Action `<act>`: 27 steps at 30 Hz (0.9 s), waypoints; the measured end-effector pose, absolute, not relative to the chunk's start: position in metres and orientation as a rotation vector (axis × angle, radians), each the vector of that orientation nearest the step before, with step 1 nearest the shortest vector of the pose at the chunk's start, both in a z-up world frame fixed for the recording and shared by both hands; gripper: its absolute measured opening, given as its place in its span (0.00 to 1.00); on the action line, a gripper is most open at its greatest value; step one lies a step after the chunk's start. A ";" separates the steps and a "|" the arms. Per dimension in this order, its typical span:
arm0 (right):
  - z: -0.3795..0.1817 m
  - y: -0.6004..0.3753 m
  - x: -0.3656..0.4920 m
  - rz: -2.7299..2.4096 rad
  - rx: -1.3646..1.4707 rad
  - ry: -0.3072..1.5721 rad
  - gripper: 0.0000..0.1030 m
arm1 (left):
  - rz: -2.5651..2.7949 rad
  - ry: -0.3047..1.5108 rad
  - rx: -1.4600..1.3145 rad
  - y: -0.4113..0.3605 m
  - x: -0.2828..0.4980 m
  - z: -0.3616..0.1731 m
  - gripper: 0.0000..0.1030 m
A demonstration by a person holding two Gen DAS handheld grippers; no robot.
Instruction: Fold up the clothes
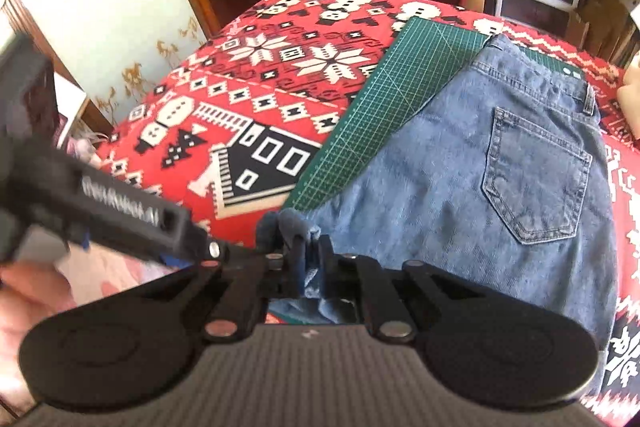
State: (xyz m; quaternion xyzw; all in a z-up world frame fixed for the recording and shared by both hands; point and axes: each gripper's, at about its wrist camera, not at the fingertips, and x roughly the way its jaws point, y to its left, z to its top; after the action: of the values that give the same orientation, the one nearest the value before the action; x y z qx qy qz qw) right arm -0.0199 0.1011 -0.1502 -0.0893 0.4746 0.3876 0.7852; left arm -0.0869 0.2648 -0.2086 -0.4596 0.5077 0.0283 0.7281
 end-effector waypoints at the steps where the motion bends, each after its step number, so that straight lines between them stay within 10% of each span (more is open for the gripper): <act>1: -0.150 0.101 -0.016 0.838 -0.181 1.036 0.06 | 0.066 1.123 -1.028 0.265 -0.086 -0.212 0.29; 27: -0.189 0.127 -0.080 1.042 -0.802 0.765 0.20 | 0.042 1.103 -1.118 0.279 -0.059 -0.214 0.29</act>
State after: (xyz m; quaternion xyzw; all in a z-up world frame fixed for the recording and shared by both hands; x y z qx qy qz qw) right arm -0.0799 0.1271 -0.1888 -0.3635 0.3465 0.4723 0.7244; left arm -0.0594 0.2793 -0.2140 -0.5033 0.4965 0.0187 0.7070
